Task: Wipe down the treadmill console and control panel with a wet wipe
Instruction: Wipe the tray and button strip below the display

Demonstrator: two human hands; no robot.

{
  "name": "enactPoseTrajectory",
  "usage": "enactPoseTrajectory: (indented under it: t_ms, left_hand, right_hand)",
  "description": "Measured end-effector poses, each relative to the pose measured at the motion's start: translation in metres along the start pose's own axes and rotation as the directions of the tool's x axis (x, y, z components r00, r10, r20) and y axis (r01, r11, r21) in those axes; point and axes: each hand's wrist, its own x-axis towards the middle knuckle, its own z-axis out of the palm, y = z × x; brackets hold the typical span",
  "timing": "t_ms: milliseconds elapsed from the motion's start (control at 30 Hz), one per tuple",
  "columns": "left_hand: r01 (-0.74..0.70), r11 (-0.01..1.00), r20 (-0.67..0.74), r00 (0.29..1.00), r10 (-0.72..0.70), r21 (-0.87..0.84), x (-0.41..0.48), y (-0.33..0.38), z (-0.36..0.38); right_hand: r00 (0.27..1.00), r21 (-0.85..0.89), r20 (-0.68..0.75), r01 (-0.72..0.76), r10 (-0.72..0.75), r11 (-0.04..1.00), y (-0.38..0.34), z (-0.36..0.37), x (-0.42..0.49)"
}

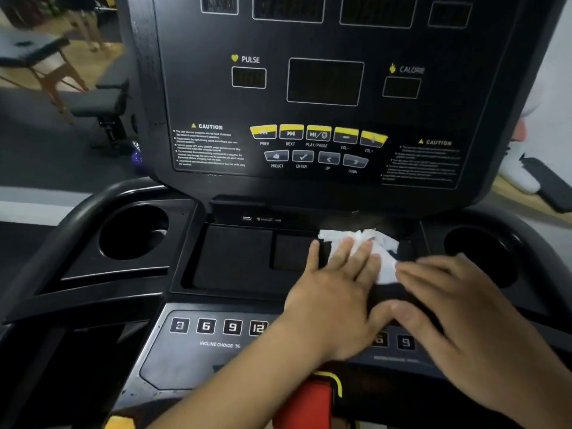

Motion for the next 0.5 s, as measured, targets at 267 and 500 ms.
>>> enactPoseTrajectory:
  t_ms: [267,500]
  left_hand:
    - [0.042,0.996,-0.018,0.999,-0.041,0.082,-0.023,0.000,0.000]
    - [-0.084,0.994,-0.093,0.993,0.077,-0.068,-0.011,0.001,0.007]
  right_hand:
    - [0.999,0.181,-0.038,0.004,0.003,0.984,-0.010,0.003,-0.003]
    - [0.990,0.218,0.138,-0.037,0.007,0.975,-0.010,0.016,0.017]
